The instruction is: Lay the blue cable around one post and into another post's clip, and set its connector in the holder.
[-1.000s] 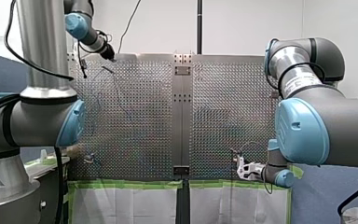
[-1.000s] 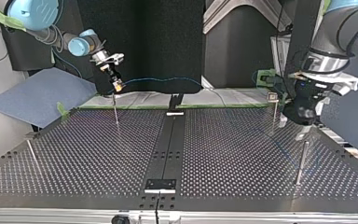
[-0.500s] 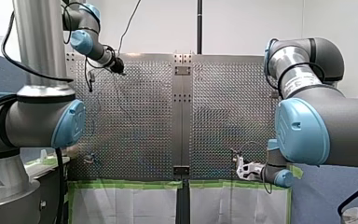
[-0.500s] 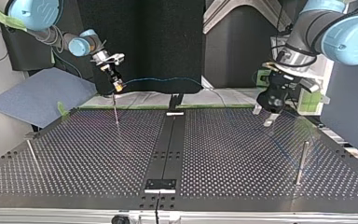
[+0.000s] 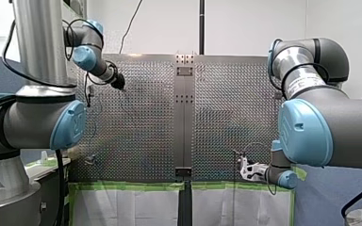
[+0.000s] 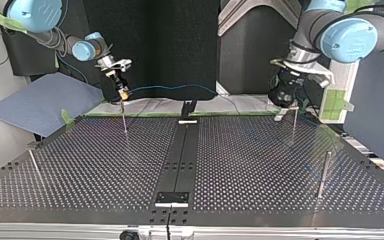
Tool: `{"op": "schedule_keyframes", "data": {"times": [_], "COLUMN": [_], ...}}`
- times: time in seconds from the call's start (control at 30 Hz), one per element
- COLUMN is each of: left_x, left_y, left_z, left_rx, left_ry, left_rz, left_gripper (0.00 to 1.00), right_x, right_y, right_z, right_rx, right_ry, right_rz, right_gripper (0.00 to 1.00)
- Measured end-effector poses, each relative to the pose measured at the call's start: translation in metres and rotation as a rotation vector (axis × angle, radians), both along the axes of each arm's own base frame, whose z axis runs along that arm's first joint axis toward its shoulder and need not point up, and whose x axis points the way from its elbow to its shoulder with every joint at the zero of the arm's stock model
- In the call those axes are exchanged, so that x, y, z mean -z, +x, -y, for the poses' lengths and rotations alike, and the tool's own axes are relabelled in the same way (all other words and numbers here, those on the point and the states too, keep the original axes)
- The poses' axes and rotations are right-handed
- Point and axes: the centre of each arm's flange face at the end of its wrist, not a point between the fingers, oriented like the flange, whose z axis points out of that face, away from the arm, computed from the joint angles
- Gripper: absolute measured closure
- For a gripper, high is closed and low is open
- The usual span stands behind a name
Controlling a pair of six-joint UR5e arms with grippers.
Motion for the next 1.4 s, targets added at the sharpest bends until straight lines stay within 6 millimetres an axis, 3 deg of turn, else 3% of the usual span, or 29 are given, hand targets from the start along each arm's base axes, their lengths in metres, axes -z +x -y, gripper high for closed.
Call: {"op": "schedule_keyframes", "data": {"times": [0.27,0.6,1.03,1.4], "left_x": [0.033,0.089,0.116,0.154], "left_y": [-0.011,-0.028,-0.012,-0.014], "left_z": [0.017,0.046,0.08,0.114], "left_rx": [0.079,0.164,0.197,0.211], "left_ry": [-0.08,-0.113,0.02,0.091], "left_rz": [-0.039,-0.121,-0.058,-0.041], "left_gripper": [0.02,0.02,0.02,0.02], "right_x": [0.0,0.0,0.002,0.003], "right_y": [-0.012,-0.02,-0.016,-0.026], "right_z": [0.007,0.01,0.005,0.007], "right_rx": [0.049,0.067,0.057,0.064], "right_ry": [0.001,0.003,0.019,0.002], "right_rz": [-0.002,-0.003,-0.014,-0.065], "right_gripper": [1.0,1.0,1.0,1.0]}}
